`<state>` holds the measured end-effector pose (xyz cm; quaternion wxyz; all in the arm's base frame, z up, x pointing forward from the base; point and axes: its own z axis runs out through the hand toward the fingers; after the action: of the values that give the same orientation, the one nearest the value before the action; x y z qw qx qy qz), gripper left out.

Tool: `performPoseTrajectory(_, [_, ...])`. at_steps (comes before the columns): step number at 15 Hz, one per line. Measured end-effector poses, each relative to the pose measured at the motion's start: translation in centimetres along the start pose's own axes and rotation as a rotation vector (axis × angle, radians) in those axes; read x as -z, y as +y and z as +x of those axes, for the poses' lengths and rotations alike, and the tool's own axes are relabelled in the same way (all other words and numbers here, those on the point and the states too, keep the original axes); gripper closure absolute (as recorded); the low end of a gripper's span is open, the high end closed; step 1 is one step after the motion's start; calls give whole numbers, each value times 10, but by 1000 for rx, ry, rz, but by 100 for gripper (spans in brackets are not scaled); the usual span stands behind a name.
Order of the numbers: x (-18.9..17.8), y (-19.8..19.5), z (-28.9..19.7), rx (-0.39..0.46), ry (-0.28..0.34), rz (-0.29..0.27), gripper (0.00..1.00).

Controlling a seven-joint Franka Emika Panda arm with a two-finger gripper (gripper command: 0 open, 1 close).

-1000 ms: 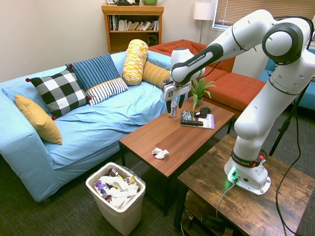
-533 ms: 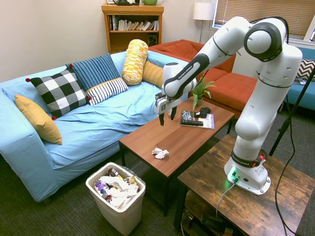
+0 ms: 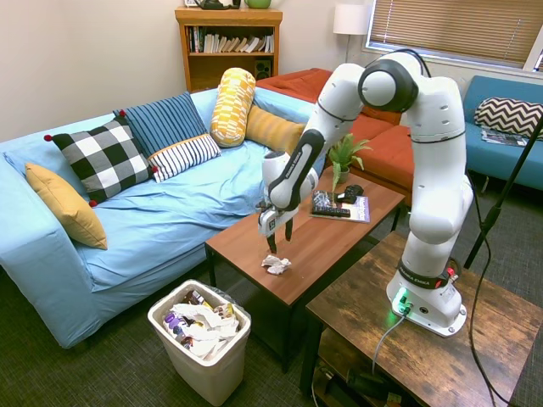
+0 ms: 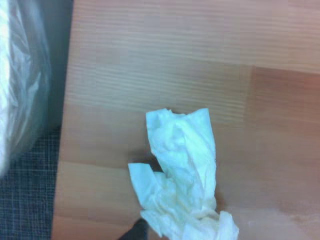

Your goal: Throw the tissue in the trash bin

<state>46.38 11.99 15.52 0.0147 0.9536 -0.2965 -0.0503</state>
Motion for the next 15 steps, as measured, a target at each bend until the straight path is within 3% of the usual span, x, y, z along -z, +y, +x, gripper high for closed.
performPoseTrajectory(3, [-30, -14, 0, 11, -25, -21, 0])
performPoseTrajectory(9, [-56, -21, 2, 10, -56, -43, 0])
performPoseTrajectory(10, [-59, -21, 3, 10, -64, -46, 100])
performPoseTrajectory(15, [-71, -25, 6, 16, -101, -63, 100])
